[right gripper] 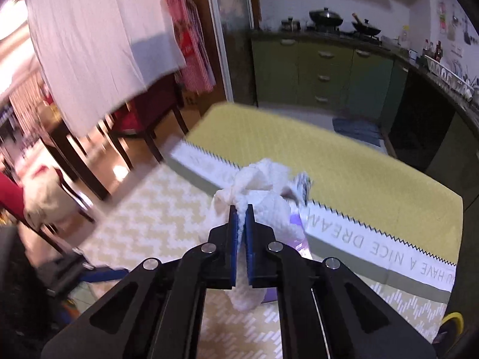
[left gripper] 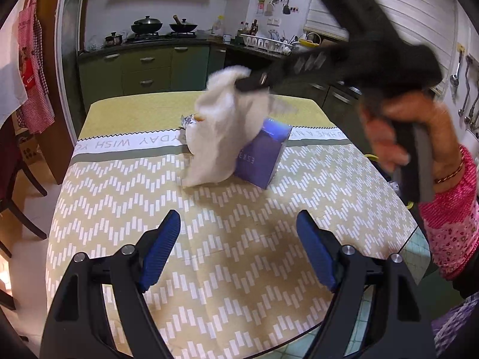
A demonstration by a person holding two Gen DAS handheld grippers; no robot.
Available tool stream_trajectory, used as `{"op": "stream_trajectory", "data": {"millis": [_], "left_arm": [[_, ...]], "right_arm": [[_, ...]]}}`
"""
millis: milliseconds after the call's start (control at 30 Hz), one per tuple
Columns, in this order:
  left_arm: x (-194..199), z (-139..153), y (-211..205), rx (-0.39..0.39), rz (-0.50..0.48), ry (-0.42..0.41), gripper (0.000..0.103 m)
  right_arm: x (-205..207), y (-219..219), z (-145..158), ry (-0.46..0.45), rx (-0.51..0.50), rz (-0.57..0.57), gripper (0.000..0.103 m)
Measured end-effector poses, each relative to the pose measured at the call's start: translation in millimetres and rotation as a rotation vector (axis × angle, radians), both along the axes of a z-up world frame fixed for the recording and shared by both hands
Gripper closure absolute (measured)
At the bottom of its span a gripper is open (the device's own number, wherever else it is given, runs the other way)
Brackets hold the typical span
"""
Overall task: Collect trash
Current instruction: 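Grasp the white tissues on the purple box with the right gripper, then carry the tissues to the bin and open the right gripper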
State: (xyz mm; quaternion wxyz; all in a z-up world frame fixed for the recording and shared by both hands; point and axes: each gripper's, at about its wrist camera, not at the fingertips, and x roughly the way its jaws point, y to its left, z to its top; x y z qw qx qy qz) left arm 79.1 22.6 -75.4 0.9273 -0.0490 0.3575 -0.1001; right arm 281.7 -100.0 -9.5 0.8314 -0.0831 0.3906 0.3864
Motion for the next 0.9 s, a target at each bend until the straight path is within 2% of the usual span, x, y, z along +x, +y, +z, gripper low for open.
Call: {"op": "stream_trajectory", "data": {"millis": [167,267,433,533,700,900], "left_arm": [[-1.7,3.0,-1.4,-0.003,0.002,-0.007,0.027],[-2.7,3.9,-1.7,-0.002,0.0,-0.007,0.027],[-4.6,6.1,-4.6,0.006,-0.009,-0.013,0.027],[-4.6,7.1,-7.9,0.008,-0.017,-0.016,0.027],[-2.6,7.4,-15.7,0.016,-0.033,-0.016,0.027],[3.5,7.5,-28.1,0.018,-0.06,-0.016,0.026]], "right_arm": [[-4.0,-28.6,48.6,-0.011,0.138,0.007,0.098],[-10.4,-55.1,75.2,-0.051,0.193,-0.017,0.098],[-26.1,-107.3,109.0,-0.125,0.248,-0.083,0.098],[-36.3,-153.9,120.3,-0.169,0.251,-0.17,0.098],[-47.0,-236.2,112.2,-0.174,0.196,-0.352,0.098],[-41.5,-356.8,59.1,-0.069,0.075,-0.656,0.097]]}}
